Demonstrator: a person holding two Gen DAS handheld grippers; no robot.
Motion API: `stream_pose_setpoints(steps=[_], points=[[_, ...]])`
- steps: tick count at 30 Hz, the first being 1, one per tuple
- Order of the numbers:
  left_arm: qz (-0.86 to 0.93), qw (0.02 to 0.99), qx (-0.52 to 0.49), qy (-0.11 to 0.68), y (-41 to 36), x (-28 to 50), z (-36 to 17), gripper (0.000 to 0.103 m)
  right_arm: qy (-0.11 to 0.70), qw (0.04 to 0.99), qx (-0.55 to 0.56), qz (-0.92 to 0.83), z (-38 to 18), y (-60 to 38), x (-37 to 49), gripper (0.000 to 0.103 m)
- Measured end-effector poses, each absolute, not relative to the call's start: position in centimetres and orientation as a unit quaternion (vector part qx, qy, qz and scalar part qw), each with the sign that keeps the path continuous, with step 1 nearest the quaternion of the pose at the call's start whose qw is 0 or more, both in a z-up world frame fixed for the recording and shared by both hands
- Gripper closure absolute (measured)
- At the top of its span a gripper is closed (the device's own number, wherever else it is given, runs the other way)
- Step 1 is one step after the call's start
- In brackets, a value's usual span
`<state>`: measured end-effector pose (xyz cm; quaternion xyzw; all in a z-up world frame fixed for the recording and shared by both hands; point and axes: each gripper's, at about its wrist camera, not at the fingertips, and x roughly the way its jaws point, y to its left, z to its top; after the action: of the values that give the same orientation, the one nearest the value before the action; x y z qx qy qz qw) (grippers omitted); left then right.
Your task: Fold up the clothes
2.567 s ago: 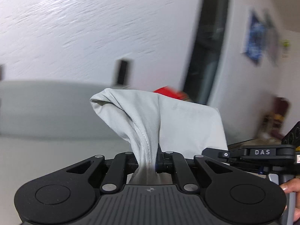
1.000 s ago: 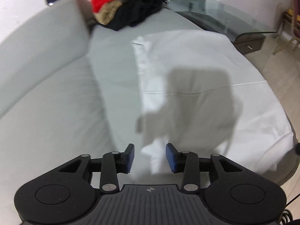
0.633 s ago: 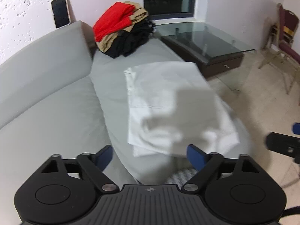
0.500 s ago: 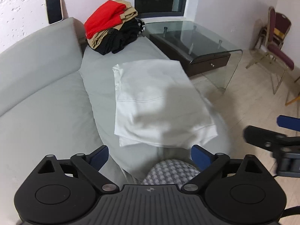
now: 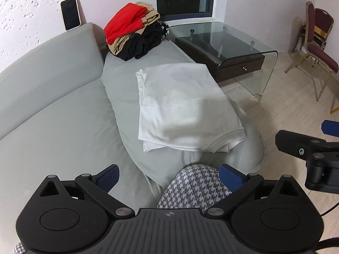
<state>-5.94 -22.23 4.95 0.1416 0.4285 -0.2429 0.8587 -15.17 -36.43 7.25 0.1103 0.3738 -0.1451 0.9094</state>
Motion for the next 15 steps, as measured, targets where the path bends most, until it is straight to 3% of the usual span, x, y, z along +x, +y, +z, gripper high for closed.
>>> stream_pose_setpoints(steps=[15], points=[[-0.251, 0.856, 0.137, 0.431, -22.6, -6.0, 4.42, 0.002, 0.383, 0.906, 0.103, -0.15, 6.77, -36.1, -14.8, 0.0]])
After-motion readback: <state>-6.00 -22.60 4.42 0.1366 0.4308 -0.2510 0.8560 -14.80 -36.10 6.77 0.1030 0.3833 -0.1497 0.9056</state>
